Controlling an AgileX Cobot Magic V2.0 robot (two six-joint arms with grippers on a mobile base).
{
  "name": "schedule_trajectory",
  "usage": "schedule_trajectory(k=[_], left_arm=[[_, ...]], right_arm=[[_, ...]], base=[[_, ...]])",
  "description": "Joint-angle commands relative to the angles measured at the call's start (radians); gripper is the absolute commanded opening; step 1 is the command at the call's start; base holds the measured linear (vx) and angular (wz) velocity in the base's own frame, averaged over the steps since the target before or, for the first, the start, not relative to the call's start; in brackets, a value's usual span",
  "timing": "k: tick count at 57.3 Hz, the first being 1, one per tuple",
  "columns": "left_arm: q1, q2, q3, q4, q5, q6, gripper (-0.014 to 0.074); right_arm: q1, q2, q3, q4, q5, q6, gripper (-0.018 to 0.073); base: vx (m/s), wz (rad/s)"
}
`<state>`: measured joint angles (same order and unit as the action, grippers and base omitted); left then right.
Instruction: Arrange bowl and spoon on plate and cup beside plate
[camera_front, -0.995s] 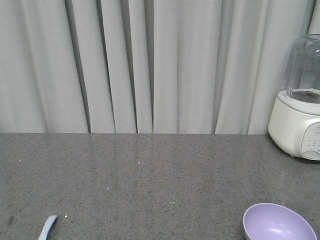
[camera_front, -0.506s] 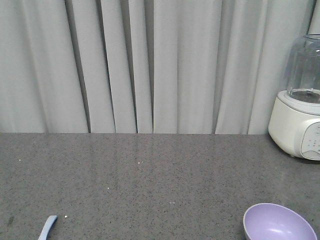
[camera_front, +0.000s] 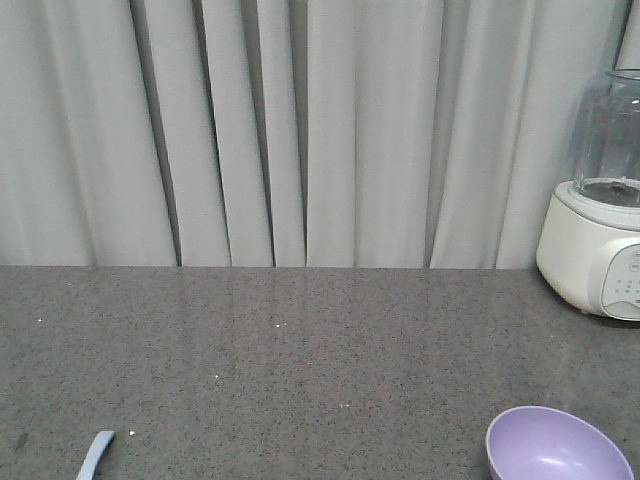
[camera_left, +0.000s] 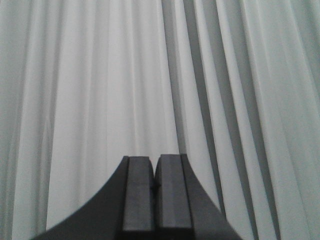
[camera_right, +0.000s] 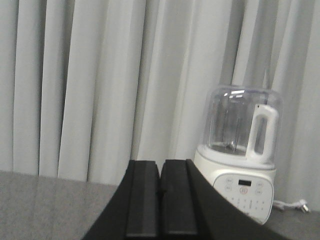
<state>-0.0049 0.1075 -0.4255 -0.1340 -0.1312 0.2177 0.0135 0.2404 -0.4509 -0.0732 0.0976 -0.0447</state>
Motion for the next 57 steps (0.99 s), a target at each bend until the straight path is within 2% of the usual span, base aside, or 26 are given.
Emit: schedule_trajectory(k=[1,10,17,24,32,37,49,57], left_arm=[[-0.004,0.103,-0.073,-0.002,0.089,0.044,-0.0002],[-0.004,0.202,-0.074,-0.003,0.14,0.043,0.0018],[-0.004,0.264,-0.074,-0.003,0.181,0.043,0.008],[-0.004,0.296,-0.074,-0.002,0.193,0.044,0.0195],[-0.004,0.334,-0.074,-0.003,0.195,0.043,0.0365],[-0.004,0.359,-0.074,-0.003,0.202,0.043,0.0421],[-0.004,0.435,-0.088,-0.016,0.245,0.039,0.0437],[-0.004,0.534,-0.189,-0.059,0.398,0.039,0.0437]], right_arm=[[-0.006,0.112,-0.054,-0.009,-0.029,-0.003,-0.0009],[-0.006,0.255,-0.054,-0.005,-0.037,-0.002,-0.0002],[-0.006,0.324,-0.054,-0.004,-0.036,-0.001,0.0025],[-0.006,0.35,-0.054,-0.004,-0.032,0.022,0.0083],[-0.006,0.353,-0.054,-0.004,-0.027,0.045,0.0181],[-0.006,0.353,-0.052,-0.004,-0.021,0.045,0.0258],[-0.006,0.353,-0.052,-0.004,0.029,0.045,0.0432],[-0.006,0.353,-0.052,-0.004,0.015,0.045,0.0445]], base=[[0.0,0.0],[0.0,0.0],[0.0,0.0],[0.0,0.0],[0.0,0.0],[0.0,0.0],[0.0,0.0],[0.0,0.0]])
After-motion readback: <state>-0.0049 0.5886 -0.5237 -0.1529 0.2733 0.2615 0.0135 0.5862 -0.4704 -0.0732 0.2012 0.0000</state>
